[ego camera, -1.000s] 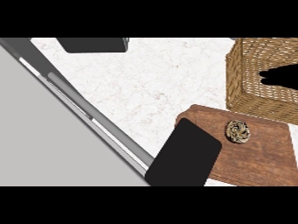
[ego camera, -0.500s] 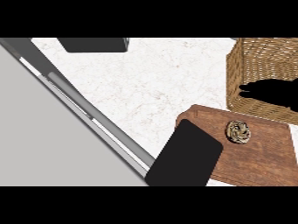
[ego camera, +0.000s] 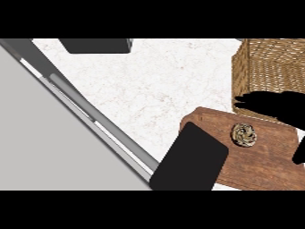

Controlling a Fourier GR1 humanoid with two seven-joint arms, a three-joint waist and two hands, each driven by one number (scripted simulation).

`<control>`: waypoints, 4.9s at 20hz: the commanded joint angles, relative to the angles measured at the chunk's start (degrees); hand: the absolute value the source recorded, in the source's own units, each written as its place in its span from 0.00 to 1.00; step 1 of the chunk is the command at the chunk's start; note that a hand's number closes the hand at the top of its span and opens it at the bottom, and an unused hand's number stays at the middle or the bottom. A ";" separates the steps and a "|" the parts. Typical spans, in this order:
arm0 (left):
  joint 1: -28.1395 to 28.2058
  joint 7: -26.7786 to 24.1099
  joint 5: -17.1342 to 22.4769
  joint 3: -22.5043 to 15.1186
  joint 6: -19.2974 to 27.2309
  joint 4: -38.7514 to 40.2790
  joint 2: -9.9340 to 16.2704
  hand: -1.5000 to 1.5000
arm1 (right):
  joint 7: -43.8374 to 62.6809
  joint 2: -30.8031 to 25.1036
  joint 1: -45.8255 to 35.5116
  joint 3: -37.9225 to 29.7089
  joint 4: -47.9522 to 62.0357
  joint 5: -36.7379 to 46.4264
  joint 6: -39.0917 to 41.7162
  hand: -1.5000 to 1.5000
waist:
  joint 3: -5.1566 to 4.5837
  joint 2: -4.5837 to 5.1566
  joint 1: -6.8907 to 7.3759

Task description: Pick the cupcake from the cutting board and place it in the basket

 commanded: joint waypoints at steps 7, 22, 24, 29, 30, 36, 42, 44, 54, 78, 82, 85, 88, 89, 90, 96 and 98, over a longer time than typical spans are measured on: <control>0.09 2.85 -0.31 0.19 -1.61 4.71 -0.78 0.50 | -3.75 4.08 1.73 0.61 5.04 5.58 -4.94 0.00 | -1.61 0.80 -0.52; 2.42 4.08 -1.35 0.76 -1.71 1.24 -1.85 0.50 | -2.71 11.60 1.61 6.22 11.62 16.90 -9.50 0.00 | -1.60 0.67 -0.05; -0.88 1.52 -1.78 1.09 -2.15 7.40 -3.49 0.50 | -5.78 10.16 1.52 5.87 15.14 18.37 -11.60 0.00 | -1.62 0.95 -0.55; 2.60 4.83 -1.44 1.24 -2.84 0.31 -1.78 0.50 | -5.73 11.45 0.85 4.36 15.98 18.57 -10.70 0.00 | -1.57 0.64 -0.26; 2.03 2.46 -1.95 1.22 -3.64 3.10 -2.15 0.50 | -2.94 13.85 -1.33 4.93 15.48 18.73 -8.03 0.00 | -1.61 0.69 -0.19; 0.99 4.19 -2.04 2.08 -3.78 2.03 -2.17 0.50 | -6.49 16.64 1.26 4.59 21.02 21.29 -15.13 0.00 | -1.56 0.79 -0.15; 1.20 3.19 -2.49 3.33 -3.88 2.85 -2.34 0.50 | -9.27 17.87 -0.46 4.57 27.22 23.77 -16.79 1.00 | -1.56 0.92 0.26; 0.64 4.40 -1.81 3.47 -4.23 2.78 -2.67 0.50 | -13.23 15.66 1.03 5.20 24.44 25.19 -20.97 1.00 | -1.55 0.81 -0.23; 1.80 3.63 -2.10 5.08 -5.21 3.29 -2.09 0.50 | 2.51 23.01 3.77 2.49 23.71 28.98 -23.24 1.00 | -1.67 0.49 -1.57; 2.98 5.55 -2.18 6.13 -5.09 1.40 -2.68 0.50 | 62.02 49.03 -4.43 -15.09 -18.21 20.04 -38.53 1.00 | -1.67 0.27 -1.65; 4.24 4.18 -4.26 4.47 -4.48 0.92 -3.93 0.50 | 69.63 44.14 -10.31 -20.32 -22.03 21.31 -31.49 1.00 | -1.66 0.42 -1.06; 5.97 3.90 -4.03 4.21 -6.09 -1.39 -2.94 0.50 | 74.76 42.31 -17.65 -25.65 -22.92 20.21 -29.18 1.00 | -1.64 0.42 -0.38; 4.74 2.17 -5.47 3.91 -4.22 1.61 -5.25 0.50 | 71.98 38.61 -17.76 -30.22 -20.28 17.49 -29.26 1.00 | -1.61 0.68 -0.54; 3.09 3.90 -4.21 4.86 -5.49 2.04 -4.28 0.50 | 75.93 38.13 -20.27 -30.10 -22.45 17.18 -25.89 1.00 | -1.64 0.54 -0.89; 1.32 3.96 -5.05 4.56 -4.17 3.86 -5.53 0.50 | 73.86 35.70 -20.36 -32.57 -20.38 15.03 -24.84 1.00 | -1.63 0.69 -1.13; 2.14 2.51 -5.24 4.90 -5.23 3.23 -5.40 0.50 | 69.13 29.07 -21.55 -40.27 -12.20 9.80 -23.86 1.00 | -1.59 0.83 -0.67; 3.45 3.54 -4.75 5.19 -5.86 0.33 -4.52 0.50 | 66.92 28.06 -22.53 -39.59 -6.78 12.20 -26.08 1.00 | -1.58 0.91 0.19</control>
